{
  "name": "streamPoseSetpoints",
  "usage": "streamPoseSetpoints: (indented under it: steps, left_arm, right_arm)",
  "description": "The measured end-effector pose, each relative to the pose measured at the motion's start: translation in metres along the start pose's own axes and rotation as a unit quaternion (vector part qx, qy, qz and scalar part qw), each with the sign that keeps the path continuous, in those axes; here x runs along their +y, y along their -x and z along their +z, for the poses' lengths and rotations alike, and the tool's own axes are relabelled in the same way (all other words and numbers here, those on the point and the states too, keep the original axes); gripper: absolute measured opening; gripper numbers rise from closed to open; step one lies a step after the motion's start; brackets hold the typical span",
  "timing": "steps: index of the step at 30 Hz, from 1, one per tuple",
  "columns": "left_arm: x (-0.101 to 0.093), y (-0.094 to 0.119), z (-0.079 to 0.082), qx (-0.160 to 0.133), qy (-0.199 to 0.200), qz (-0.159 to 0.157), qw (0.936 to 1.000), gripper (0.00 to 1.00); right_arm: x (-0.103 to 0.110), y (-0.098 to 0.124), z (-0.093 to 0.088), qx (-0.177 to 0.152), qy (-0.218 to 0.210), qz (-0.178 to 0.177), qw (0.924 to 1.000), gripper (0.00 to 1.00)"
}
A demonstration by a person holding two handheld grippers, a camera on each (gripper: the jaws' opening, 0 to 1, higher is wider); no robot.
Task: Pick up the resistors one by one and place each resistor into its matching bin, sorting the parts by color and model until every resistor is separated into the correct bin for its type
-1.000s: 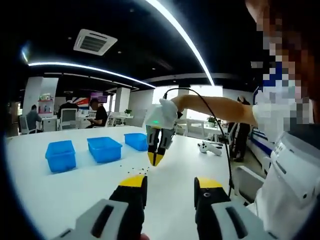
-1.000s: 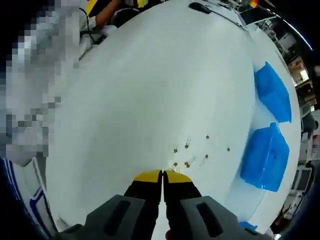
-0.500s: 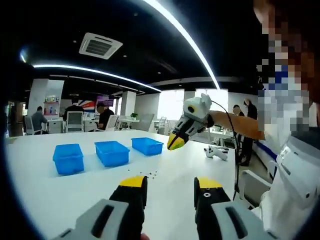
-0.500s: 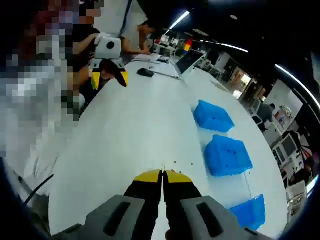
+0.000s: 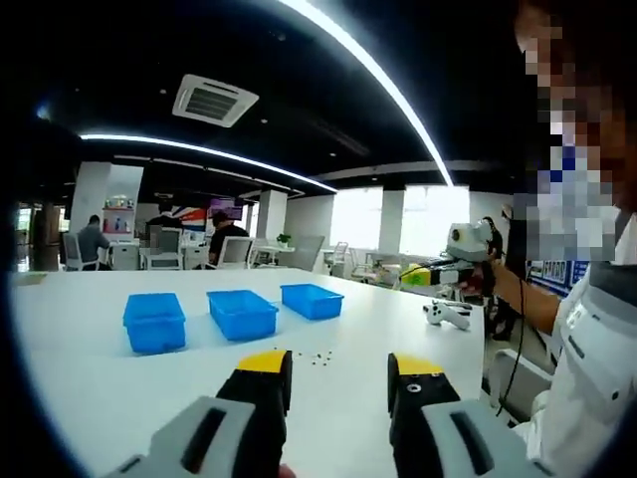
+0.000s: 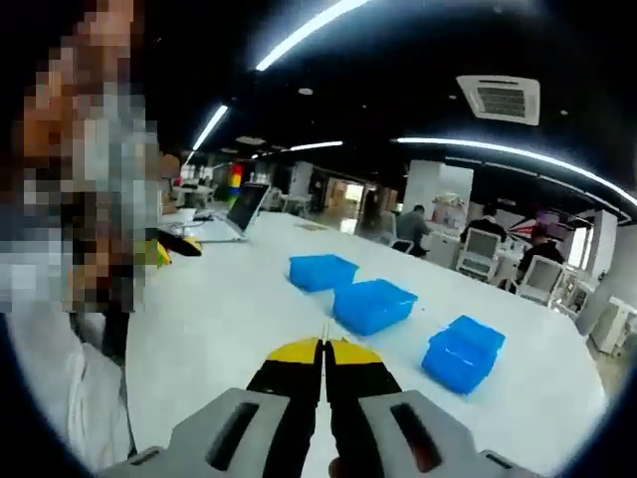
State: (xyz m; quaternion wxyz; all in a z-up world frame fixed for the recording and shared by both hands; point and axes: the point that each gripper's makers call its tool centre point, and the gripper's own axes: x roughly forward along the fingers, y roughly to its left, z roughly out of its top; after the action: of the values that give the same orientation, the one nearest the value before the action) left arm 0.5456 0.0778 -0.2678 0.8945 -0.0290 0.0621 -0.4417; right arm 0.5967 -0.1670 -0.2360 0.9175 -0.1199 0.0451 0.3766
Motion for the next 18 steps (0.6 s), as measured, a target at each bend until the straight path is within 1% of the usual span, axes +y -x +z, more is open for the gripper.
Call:
streamPoseSetpoints:
  steps: [1,3,4,6,7,8,9,11,12,15,18]
  left_arm:
    - [0.0,0.0,0.0,-0.001,0.0,0.001,1.0,0.4]
    - [0.002,0.001,0.001,-0.002,-0.001,0.004,1.0,0.4]
    - [0.004,0.001,0.001,-0.003,0.0,0.005,1.0,0.4]
    - [0.006,0.002,0.002,-0.005,0.001,0.008,1.0,0.4]
    - [0.007,0.002,0.002,-0.006,0.001,0.011,0.9999,0.4]
    - [0.007,0.002,0.002,-0.006,0.002,0.012,0.9999,0.4]
    - [0.008,0.003,0.002,-0.007,0.002,0.013,0.9999,0.4]
    - [0.008,0.003,0.002,-0.006,0.005,0.014,0.9999,0.4]
    - [0.009,0.002,0.002,-0.007,0.006,0.016,0.9998,0.4]
    - [0.009,0.001,0.002,-0.007,0.014,0.016,0.9997,0.4]
    - [0.009,0.001,0.003,-0.009,0.017,0.015,0.9997,0.4]
  right_arm:
    - [0.001,0.006,-0.001,-0.012,-0.021,-0.01,0.9997,0.04]
    - [-0.002,0.015,-0.003,-0.021,-0.038,-0.037,0.9984,0.04]
    - [-0.003,0.019,-0.003,-0.025,-0.041,-0.043,0.9979,0.04]
    - [-0.01,0.026,-0.002,-0.036,-0.061,-0.069,0.9951,0.04]
    - [-0.009,0.027,-0.002,-0.037,-0.059,-0.066,0.9954,0.04]
    - [-0.011,0.029,0.0,-0.041,-0.058,-0.07,0.995,0.04]
    - [-0.017,0.032,0.003,-0.047,-0.061,-0.09,0.993,0.04]
    - [-0.021,0.034,0.006,-0.053,-0.066,-0.097,0.9917,0.04]
    - [-0.027,0.035,0.009,-0.061,-0.072,-0.108,0.9896,0.04]
    - [-0.035,0.035,0.013,-0.065,-0.075,-0.12,0.9879,0.04]
    - [-0.042,0.032,0.016,-0.07,-0.083,-0.123,0.9864,0.04]
